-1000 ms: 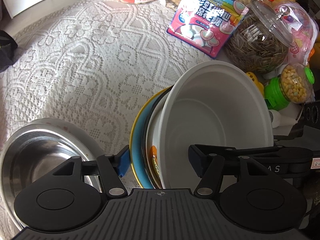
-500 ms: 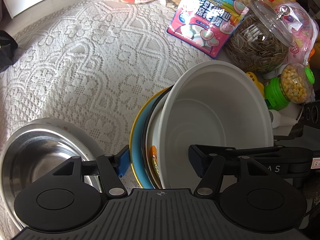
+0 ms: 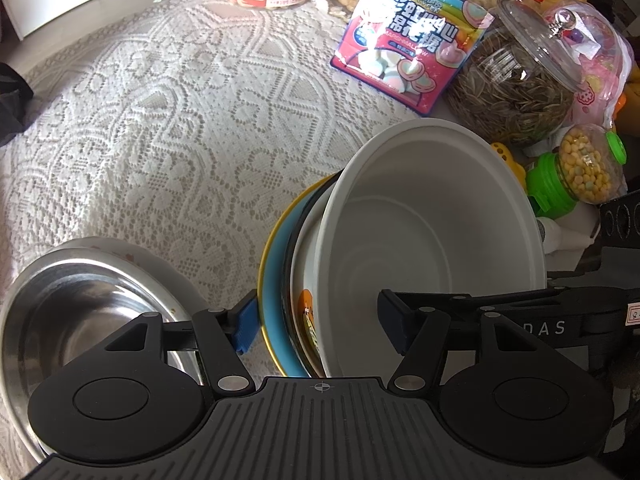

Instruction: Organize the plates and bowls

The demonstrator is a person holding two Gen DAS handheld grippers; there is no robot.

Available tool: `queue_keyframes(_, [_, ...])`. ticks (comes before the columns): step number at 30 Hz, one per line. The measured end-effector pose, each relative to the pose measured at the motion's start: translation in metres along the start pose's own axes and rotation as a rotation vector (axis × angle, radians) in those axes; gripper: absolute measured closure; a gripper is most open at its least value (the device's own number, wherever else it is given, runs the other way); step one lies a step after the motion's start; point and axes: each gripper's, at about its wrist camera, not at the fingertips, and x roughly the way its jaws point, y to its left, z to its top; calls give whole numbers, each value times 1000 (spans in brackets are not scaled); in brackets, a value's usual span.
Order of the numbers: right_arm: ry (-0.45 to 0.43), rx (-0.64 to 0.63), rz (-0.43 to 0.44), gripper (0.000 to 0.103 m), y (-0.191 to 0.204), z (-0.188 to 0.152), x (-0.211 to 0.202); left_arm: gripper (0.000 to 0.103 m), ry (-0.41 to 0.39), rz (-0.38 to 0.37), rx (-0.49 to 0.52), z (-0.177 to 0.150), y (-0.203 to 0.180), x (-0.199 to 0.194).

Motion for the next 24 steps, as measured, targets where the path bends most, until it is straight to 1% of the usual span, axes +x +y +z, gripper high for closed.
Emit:
queue_keyframes(2, [6,-9,-15,48,2,0,-1,36,4,-10,-4,0,2,2])
queue_keyframes(5, [20,-14,-38,51,5,1,-1,37,32,-34,-30,0,5,8])
queue_keyframes(12, [38,-18,-45,51,6,3,-1,37,50,-35,-21,2,4,7])
queue_keyframes(21, [41,-15,-53,50,7,5,0,37,34,-47,-37,-1,7,5])
queue_keyframes(24, [62,-12,-56,50,7,6,1,37,32,-50,-38,0,6,4])
